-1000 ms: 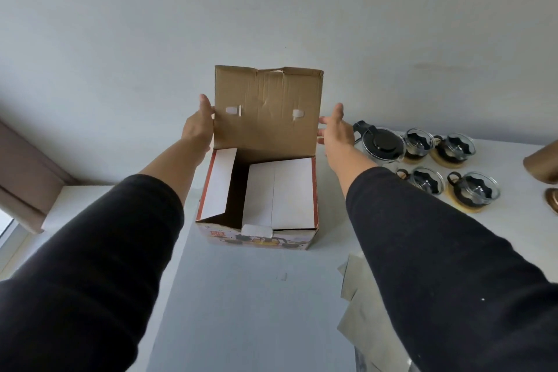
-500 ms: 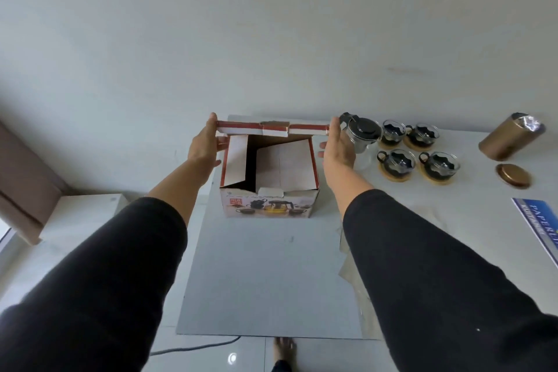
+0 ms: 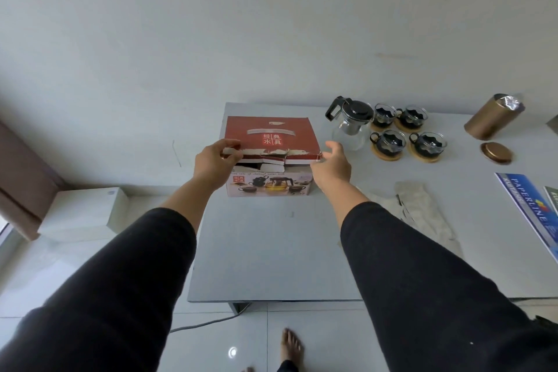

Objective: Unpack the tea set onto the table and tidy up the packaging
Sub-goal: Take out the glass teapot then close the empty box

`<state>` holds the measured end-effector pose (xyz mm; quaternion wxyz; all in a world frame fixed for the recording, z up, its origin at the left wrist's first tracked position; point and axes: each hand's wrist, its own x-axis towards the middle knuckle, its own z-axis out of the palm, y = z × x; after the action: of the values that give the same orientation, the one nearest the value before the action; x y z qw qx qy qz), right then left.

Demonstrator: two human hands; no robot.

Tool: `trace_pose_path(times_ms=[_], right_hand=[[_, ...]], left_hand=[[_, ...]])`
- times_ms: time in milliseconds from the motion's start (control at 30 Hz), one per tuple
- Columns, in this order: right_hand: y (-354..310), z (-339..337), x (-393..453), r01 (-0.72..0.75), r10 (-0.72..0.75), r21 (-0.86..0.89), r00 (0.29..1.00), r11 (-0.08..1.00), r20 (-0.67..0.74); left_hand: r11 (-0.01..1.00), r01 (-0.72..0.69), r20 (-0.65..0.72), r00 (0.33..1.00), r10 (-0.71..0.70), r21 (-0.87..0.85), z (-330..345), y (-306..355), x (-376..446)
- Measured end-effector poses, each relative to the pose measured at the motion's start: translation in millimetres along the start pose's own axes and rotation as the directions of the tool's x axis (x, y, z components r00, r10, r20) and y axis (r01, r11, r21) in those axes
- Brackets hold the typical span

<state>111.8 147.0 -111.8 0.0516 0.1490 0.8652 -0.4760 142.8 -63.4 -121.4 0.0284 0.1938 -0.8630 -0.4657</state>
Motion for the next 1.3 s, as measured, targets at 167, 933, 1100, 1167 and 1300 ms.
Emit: trace_pose_path(times_ms=[167, 933, 1100, 1167, 1300], right_hand=[[-6, 0, 0, 0.088, -0.094, -0.135, 0.995, 0.987, -0.04], [-13, 43, -10, 0.241, -0.229, -0.268, 0.97, 0.933, 0.074], [-13, 50, -12, 0.277, -0.27, -0.353, 0.96, 0.894, 0.069], [-15, 51, -10, 0.282, -0.263, -0.408, 0.959, 0.869, 0.103], [-17, 50, -6, 0.21, -0.162, -0.445, 0.976, 0.87, 0.145]], left_hand=[[0.994, -0.037, -0.093, 0.995, 0.046, 0.1, 3, -4, 3], [0.999, 0.023, -0.191, 0.981, -0.028, -0.029, -2, -1, 11], [1.0, -0.004, -0.217, 0.976, 0.003, -0.006, -2, 2, 13], [1.0, -0.015, -0.227, 0.974, 0.01, -0.024, -3, 5, 14], [0.999, 0.001, -0.221, 0.975, -0.013, -0.053, -3, 8, 14]])
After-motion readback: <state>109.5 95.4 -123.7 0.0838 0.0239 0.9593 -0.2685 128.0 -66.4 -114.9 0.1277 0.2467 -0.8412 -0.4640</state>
